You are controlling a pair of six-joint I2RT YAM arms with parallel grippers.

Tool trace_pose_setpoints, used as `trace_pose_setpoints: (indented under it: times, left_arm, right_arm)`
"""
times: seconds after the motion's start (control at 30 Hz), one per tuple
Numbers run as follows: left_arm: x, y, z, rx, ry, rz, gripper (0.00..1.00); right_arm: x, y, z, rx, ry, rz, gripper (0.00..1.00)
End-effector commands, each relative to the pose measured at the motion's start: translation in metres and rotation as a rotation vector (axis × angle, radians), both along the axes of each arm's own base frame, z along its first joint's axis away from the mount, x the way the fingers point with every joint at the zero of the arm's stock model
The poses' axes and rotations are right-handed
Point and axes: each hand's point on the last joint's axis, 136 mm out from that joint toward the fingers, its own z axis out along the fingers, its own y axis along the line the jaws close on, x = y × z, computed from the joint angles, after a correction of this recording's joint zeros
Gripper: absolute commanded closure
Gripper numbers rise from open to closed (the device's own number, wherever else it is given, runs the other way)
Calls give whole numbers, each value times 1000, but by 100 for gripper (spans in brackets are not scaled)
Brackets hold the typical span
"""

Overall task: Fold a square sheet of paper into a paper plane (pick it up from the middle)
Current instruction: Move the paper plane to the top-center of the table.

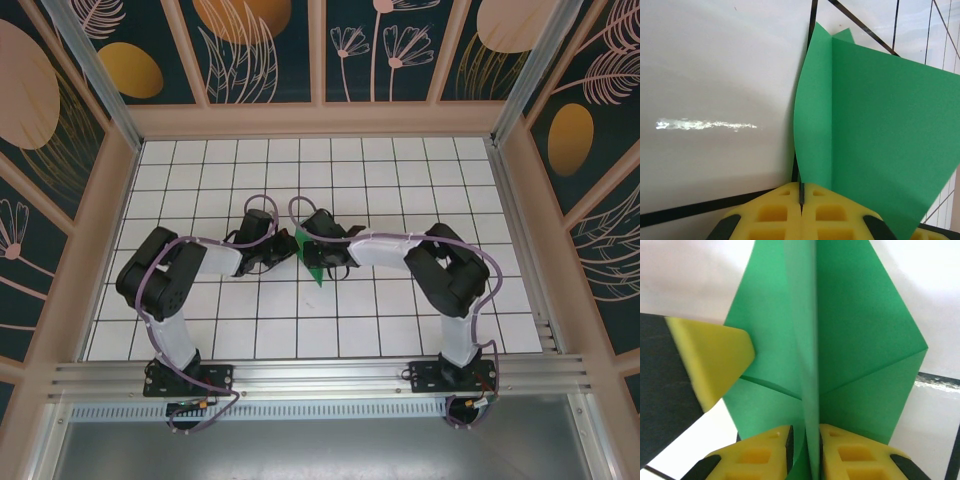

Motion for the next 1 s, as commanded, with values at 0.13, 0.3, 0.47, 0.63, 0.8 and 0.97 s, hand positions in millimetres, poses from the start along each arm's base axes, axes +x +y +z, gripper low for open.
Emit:
trace_pose_setpoints:
  times: [0.13, 0.3, 0.47, 0.63, 0.8, 0.97]
  left_arm:
    - [-1, 14, 7, 74, -23, 28, 86]
    - [0, 26, 9, 134, -33, 60, 80]
    - [5, 46, 24, 179, -63, 121, 73]
    - [7, 79, 35, 242, -86, 211, 59]
    - [7, 117, 52, 315, -118, 302, 36]
    - [5, 147, 71, 395, -171, 384, 18]
  right_arm:
    - [2, -4, -6, -88, -23, -9, 79]
    - [1, -5, -14, -121, -15, -8, 85]
    - [3, -4, -10, -134, -30, -8, 91]
    - [26, -10, 31, -138, -148, -38, 92]
    - [61, -53, 53, -153, -207, -126, 92]
    - [96, -110, 48, -189, -211, -207, 92]
